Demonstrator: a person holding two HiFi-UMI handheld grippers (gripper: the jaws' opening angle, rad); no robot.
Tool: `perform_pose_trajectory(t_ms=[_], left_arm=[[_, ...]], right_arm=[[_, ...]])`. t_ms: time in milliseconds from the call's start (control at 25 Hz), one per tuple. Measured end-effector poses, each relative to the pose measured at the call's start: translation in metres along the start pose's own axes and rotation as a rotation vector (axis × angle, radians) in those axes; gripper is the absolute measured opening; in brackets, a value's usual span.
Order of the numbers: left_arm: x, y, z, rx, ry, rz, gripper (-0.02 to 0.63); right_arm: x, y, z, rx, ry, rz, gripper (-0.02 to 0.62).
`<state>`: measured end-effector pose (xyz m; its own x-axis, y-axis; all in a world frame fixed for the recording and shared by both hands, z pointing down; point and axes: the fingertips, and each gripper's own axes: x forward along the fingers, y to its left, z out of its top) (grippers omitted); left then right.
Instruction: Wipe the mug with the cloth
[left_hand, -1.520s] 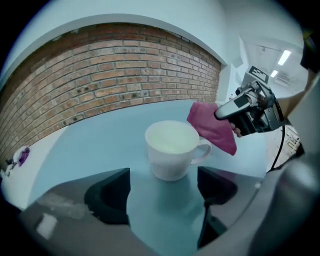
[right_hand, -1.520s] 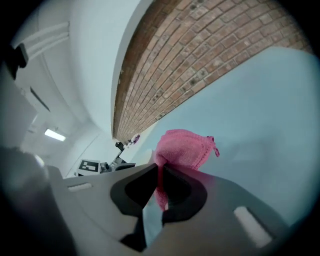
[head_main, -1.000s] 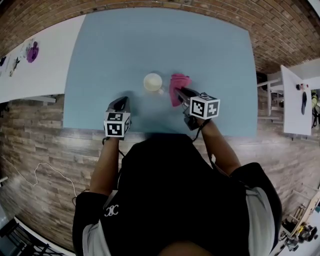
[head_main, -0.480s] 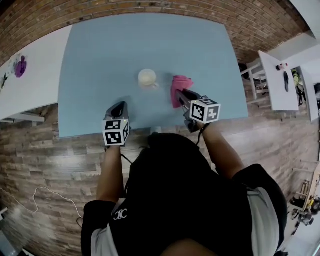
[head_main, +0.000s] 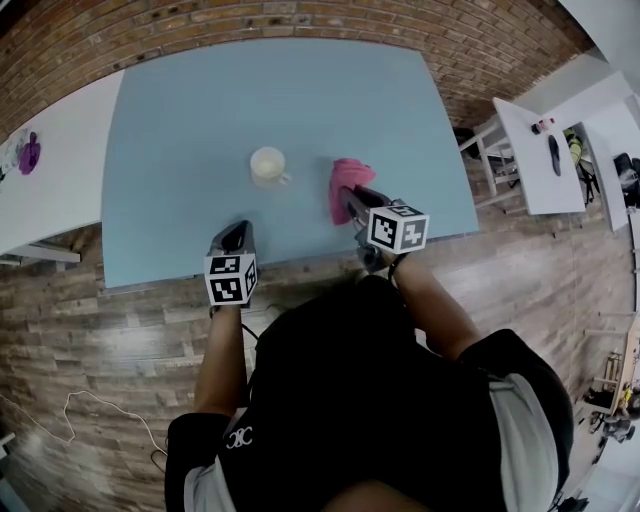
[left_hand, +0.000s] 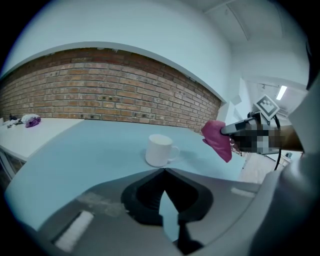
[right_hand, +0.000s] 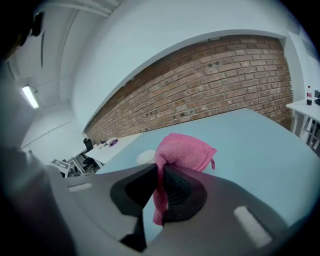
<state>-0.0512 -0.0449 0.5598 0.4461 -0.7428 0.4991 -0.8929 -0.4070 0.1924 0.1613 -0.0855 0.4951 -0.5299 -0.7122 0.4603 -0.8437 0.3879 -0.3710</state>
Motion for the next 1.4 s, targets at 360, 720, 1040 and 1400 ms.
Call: perform_pose_trajectory(t_ms=[360,720,1040,1400], left_arm=[[0.035,-0.067,0.026,-0.005,-0.034,0.091,0.000],[0.068,-0.153,0.038,-0.082,-0.042,0.275,0.000],[0.069,-0.187,0.025,-0.158,-0.022,0.358,0.000],[0.057,-0.174,0.020,-0.178,0.003,0.436,0.000]], right_arm=[[-0.015,-0.085,0.018,-0.043,0.015,0.076,0.038],[-0.044,-0.171,0.039,-0.214,0.023,0.208,0.038],[-0.052,-0.190,0.046,-0.285,0.028,0.288,0.037],[-0.052,-0.186,0.034,-0.317,0.072,0.312,0.037]])
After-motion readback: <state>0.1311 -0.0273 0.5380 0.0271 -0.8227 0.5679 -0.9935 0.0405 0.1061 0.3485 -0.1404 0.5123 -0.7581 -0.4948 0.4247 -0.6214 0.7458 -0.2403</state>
